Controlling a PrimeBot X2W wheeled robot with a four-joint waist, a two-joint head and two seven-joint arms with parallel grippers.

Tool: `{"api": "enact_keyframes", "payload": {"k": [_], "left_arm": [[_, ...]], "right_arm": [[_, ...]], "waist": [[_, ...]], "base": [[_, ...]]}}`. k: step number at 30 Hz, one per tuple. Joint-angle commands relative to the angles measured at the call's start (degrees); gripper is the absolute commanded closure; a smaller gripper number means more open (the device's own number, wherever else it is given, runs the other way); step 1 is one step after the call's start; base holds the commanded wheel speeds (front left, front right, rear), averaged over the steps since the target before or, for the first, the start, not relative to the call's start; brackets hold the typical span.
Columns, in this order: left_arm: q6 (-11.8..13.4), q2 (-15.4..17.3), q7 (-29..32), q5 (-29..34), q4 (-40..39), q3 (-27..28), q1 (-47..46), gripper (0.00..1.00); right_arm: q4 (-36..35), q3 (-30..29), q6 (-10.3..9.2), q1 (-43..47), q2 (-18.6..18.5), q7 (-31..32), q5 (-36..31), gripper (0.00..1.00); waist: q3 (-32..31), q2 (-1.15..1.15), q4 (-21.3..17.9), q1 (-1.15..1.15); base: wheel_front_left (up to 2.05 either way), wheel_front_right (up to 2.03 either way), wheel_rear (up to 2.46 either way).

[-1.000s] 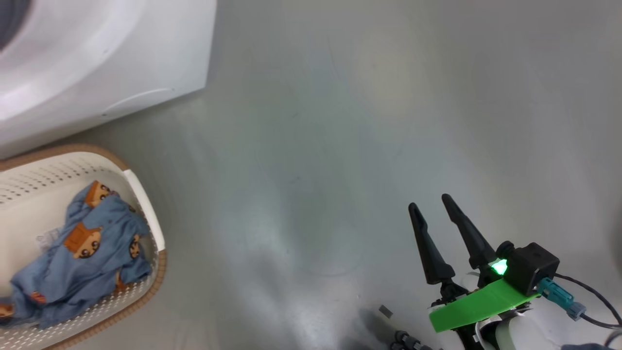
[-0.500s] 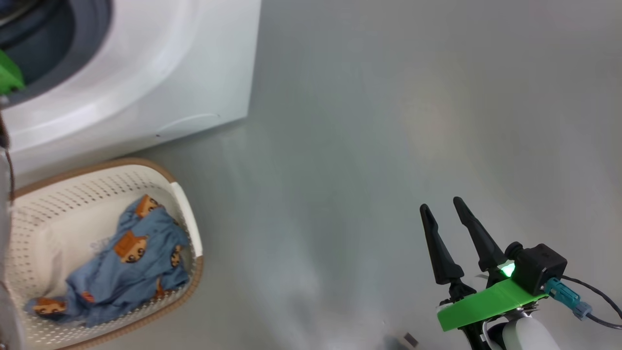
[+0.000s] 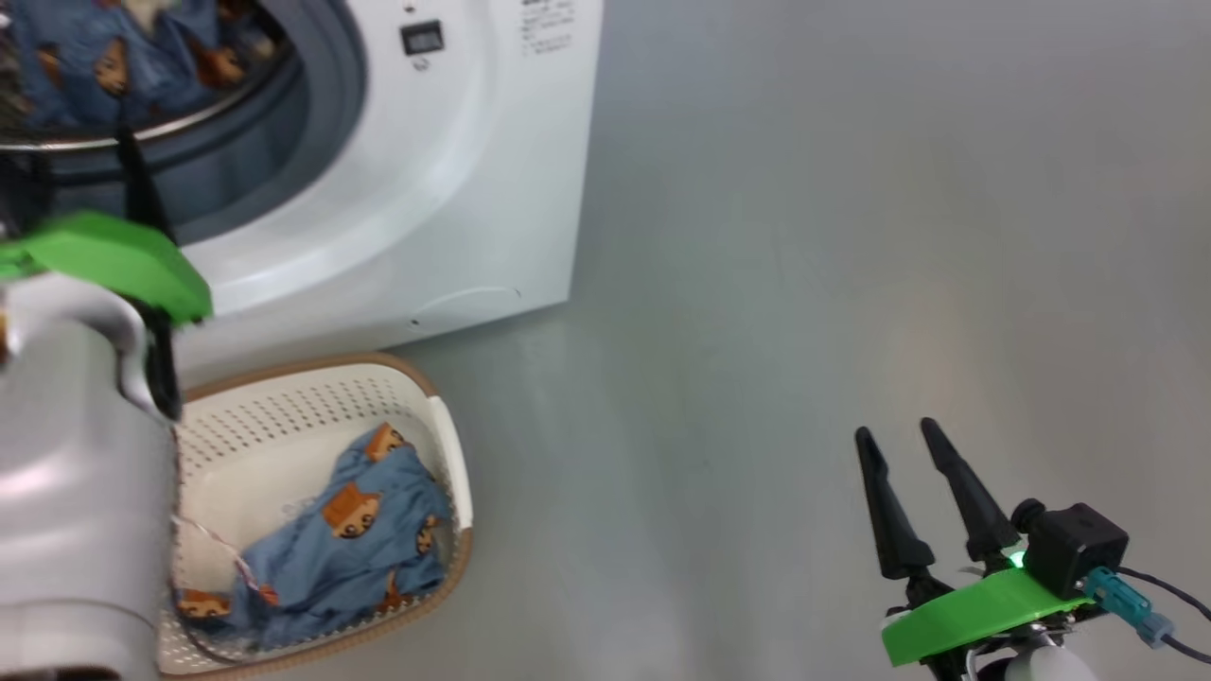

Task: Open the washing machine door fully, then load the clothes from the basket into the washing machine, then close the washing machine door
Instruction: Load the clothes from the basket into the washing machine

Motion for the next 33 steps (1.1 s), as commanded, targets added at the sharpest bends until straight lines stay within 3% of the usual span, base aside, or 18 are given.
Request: {"api": "enact_keyframes", "payload": {"k": [1,14,25,33], "left_arm": [[0.01,1.28,-0.45,-0.31,-2.20,0.95,2.08,0.00],[-0.95,-5.58,-0.45,0.50,-14.92,-1.41,22.21,0.00],[-0.81,-6.31,-0.45,-3.24,-24.07,-4.33,37.06,0.00],[1.29,-6.32,-0.46,-4.59,-30.75,-6.02,45.76,0.00]], "right_arm": [[-1.04,0.78,0.09,1.48,-0.56,-0.44,-0.70,0.00],[-1.05,-3.47,0.09,5.10,-0.56,-0.44,-2.42,0.00],[-1.08,-3.95,0.09,8.40,-0.56,-0.44,-3.54,0.00],[-1.10,-4.07,0.09,10.59,-0.56,-0.44,-4.20,0.00]], "waist": [[-3.23,0.00,2.89,0.00],[-11.99,0.00,9.82,0.00],[-17.13,0.00,13.34,0.00],[-20.27,0.00,14.51,0.00]], "base": [[0.00,0.00,0.00],[0.00,0.00,0.00],[0.00,0.00,0.00],[0.00,0.00,0.00]]}}
